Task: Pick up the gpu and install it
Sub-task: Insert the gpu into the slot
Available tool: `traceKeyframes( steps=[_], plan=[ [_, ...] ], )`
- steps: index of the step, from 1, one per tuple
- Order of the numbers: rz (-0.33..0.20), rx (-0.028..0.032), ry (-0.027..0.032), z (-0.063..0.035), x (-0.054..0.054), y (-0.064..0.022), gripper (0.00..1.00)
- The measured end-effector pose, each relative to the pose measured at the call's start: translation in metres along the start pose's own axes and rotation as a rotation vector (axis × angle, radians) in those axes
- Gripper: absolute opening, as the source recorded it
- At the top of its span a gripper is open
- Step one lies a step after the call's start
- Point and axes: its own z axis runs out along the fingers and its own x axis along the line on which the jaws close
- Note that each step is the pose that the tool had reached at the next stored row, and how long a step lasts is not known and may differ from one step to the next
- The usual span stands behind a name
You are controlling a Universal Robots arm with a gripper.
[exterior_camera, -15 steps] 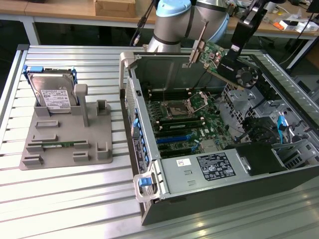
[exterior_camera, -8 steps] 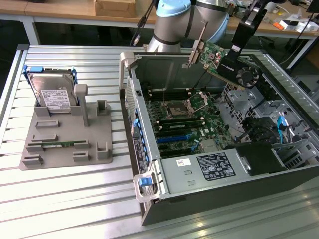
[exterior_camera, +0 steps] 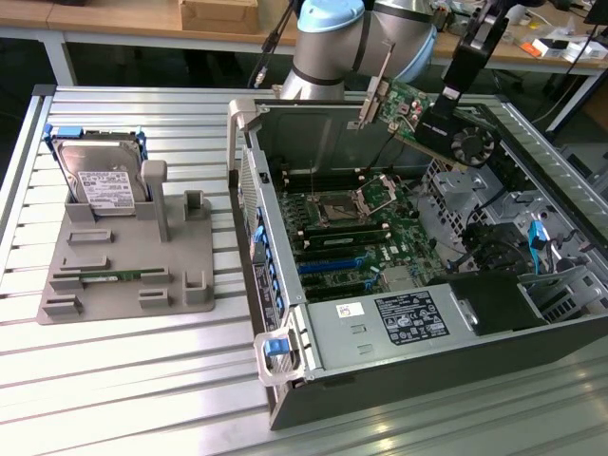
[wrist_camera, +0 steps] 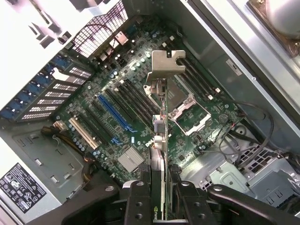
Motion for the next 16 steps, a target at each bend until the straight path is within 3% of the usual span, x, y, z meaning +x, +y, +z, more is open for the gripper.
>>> traceKeyframes(
  steps=[16],
  plan=[
    [-0.087,0.0061,-0.0002,0.0006,-0.0001,0.0000,0.25]
  ],
)
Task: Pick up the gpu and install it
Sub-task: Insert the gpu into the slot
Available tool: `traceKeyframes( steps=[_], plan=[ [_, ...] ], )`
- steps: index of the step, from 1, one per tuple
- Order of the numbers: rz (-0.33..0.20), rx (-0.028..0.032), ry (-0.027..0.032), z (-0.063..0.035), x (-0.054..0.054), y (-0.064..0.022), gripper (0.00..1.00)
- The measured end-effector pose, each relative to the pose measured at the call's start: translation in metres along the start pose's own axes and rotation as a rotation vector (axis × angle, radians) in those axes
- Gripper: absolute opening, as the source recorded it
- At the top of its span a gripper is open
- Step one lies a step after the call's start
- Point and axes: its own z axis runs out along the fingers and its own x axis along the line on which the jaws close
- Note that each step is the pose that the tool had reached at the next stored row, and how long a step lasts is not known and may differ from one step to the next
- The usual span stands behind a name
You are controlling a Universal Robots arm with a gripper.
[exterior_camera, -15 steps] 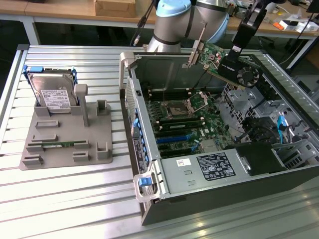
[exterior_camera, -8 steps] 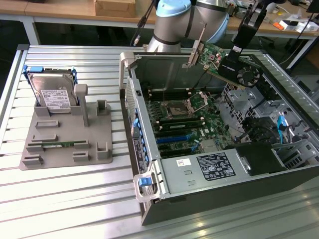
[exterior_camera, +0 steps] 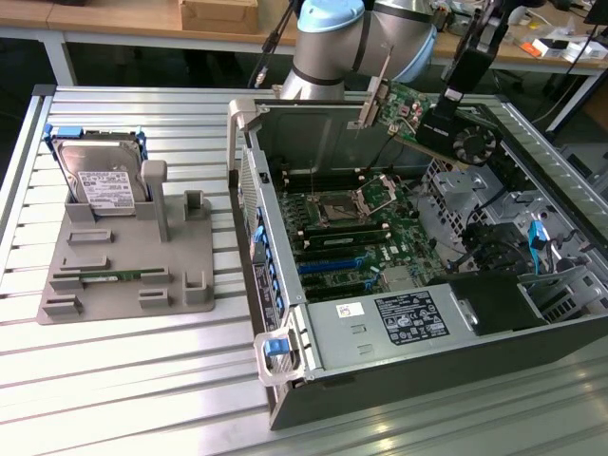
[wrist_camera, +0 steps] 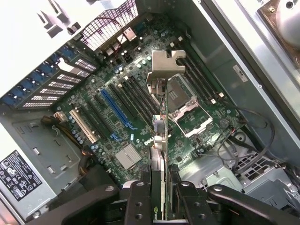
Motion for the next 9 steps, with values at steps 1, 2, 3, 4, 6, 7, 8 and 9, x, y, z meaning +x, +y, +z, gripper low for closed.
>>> traceKeyframes(
  steps=[1,2,3,4,6,7,8,9],
  plan=[
    [-0.006,0.0004,0.0000,0.0000,0.0000,0.0000,0.25],
    [-0.011,0.0008,0.0000,0.0001,0.0000,0.0000,0.25],
    [-0.015,0.0010,-0.0001,0.0001,0.0000,0.0000,0.25],
    [-0.023,0.0016,-0.0001,0.0002,0.0000,0.0000,0.25],
    [-0.037,0.0025,-0.0001,0.0002,-0.0001,-0.0001,0.25],
    [-0.044,0.0030,-0.0001,0.0002,-0.0001,-0.0001,0.25],
    [-0.057,0.0039,-0.0002,0.0002,-0.0001,-0.0001,0.25],
    [-0.069,0.0048,-0.0002,0.0002,-0.0001,-0.0001,0.25]
  ],
)
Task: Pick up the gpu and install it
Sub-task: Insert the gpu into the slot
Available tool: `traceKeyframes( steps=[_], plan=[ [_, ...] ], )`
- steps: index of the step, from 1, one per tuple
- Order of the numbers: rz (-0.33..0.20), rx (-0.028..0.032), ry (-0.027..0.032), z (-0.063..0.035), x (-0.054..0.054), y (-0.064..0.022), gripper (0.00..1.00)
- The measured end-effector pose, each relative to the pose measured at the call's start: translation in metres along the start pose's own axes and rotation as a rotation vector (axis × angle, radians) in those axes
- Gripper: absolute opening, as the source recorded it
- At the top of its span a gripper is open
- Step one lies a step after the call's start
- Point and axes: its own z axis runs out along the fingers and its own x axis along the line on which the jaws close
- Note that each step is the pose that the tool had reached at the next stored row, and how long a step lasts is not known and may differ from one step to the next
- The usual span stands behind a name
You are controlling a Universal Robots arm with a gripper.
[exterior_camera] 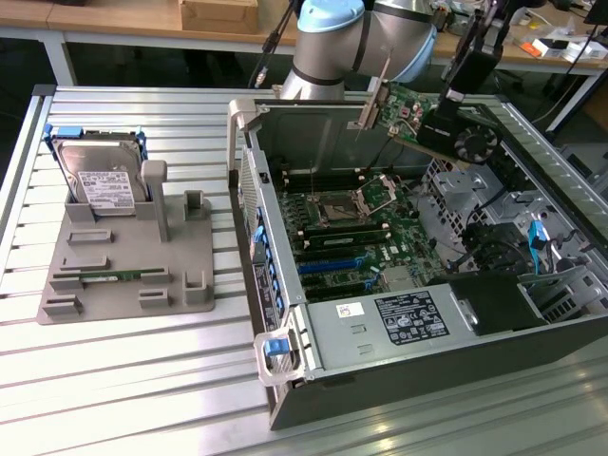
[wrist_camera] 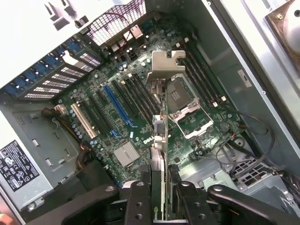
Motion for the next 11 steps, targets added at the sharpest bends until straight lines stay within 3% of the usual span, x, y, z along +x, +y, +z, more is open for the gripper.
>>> traceKeyframes(
  steps=[11],
  plan=[
    [-0.133,0.0093,-0.0003,0.0006,0.0000,0.0000,0.25]
  ],
)
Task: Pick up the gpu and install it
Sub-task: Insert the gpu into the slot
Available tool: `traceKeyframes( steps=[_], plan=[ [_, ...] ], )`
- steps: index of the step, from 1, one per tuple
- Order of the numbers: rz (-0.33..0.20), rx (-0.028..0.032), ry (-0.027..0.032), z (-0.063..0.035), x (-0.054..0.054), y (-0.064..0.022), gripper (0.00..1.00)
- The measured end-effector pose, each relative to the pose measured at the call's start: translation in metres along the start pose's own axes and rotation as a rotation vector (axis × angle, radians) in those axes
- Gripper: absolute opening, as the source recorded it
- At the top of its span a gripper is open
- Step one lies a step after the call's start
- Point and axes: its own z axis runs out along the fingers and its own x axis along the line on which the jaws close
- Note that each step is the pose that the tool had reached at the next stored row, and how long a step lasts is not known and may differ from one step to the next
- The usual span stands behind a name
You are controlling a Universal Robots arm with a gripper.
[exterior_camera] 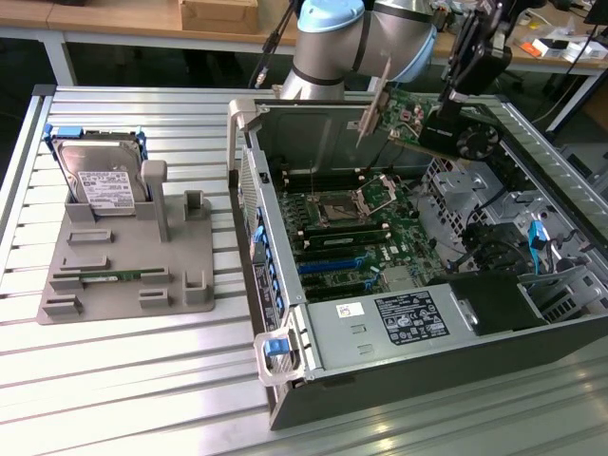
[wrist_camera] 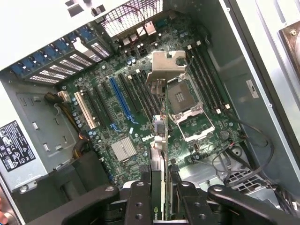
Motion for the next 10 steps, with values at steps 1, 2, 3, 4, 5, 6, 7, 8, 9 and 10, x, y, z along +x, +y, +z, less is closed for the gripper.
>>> traceKeyframes(
  steps=[1,2,3,4,5,6,7,8,9,10],
  plan=[
    [-0.012,0.0008,-0.0001,0.0001,0.0000,0.0000,0.25],
    [-0.028,0.0019,-0.0001,0.0001,0.0000,0.0000,0.25],
    [-0.038,0.0027,-0.0001,0.0001,0.0000,0.0000,0.25],
    [-0.050,0.0035,-0.0002,0.0002,0.0000,0.0000,0.25],
    [-0.062,0.0043,-0.0002,0.0002,0.0000,0.0000,0.25],
    [-0.069,0.0048,-0.0002,0.0003,0.0000,0.0000,0.25],
    [-0.075,0.0053,-0.0002,0.0003,0.0000,0.0000,0.25],
    [-0.090,0.0062,-0.0003,0.0004,0.0000,0.0000,0.25],
    [-0.098,0.0068,-0.0003,0.0004,0.0000,0.0000,0.25],
    [-0.106,0.0074,-0.0003,0.0004,0.0000,0.0000,0.25]
  ],
)
